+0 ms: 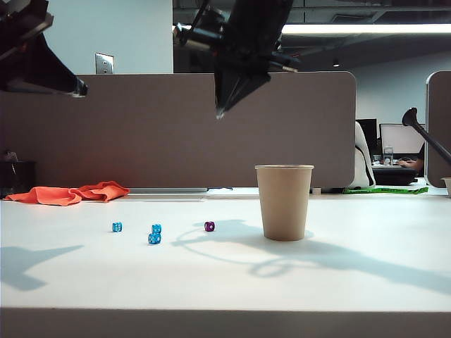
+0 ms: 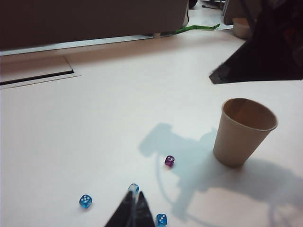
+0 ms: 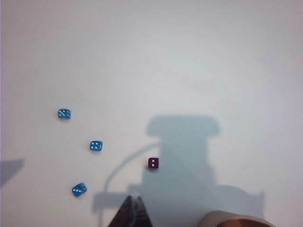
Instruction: Pick up the dice with a different color and drop it into the paper cup.
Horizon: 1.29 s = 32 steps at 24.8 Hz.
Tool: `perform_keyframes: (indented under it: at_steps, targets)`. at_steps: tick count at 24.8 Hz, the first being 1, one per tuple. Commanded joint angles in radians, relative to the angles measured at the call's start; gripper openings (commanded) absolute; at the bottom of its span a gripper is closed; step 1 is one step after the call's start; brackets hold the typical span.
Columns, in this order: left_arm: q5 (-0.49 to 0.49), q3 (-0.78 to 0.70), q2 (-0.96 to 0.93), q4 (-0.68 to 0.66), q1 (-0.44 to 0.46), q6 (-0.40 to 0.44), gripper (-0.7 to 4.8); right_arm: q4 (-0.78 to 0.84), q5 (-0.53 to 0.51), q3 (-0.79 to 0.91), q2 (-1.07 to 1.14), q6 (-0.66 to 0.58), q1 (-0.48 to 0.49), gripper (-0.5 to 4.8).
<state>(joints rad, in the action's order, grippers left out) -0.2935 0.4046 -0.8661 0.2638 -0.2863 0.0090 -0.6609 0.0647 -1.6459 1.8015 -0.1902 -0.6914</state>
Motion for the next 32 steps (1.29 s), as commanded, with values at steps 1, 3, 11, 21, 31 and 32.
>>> perform_keyframes:
  at_steps: [1,3,11,21,31,32]
  targets:
    - [0.005,0.005,0.003,-0.016,0.000,-0.003,-0.06,-0.048,0.001,-0.060,0.045,-0.005,-0.007,-0.05]
    - [0.006,0.005,0.003,-0.023,0.000,-0.011,-0.06,-0.063,0.000,-0.089,0.073,-0.005,-0.008,-0.04]
    - [0.058,0.005,0.003,-0.025,0.000,-0.037,-0.06,-0.072,0.004,-0.111,0.141,-0.013,-0.023,0.14]
    - [0.058,0.005,0.003,-0.025,0.000,-0.036,-0.06,-0.066,0.022,-0.111,0.201,-0.013,-0.059,0.25]
    - [0.058,0.005,0.003,-0.024,0.000,-0.037,-0.06,-0.061,0.096,-0.112,0.235,-0.012,-0.083,0.87]
    - [0.058,0.005,0.003,-0.024,0.000,-0.036,-0.06,-0.063,0.100,-0.112,0.245,-0.012,-0.084,0.91]
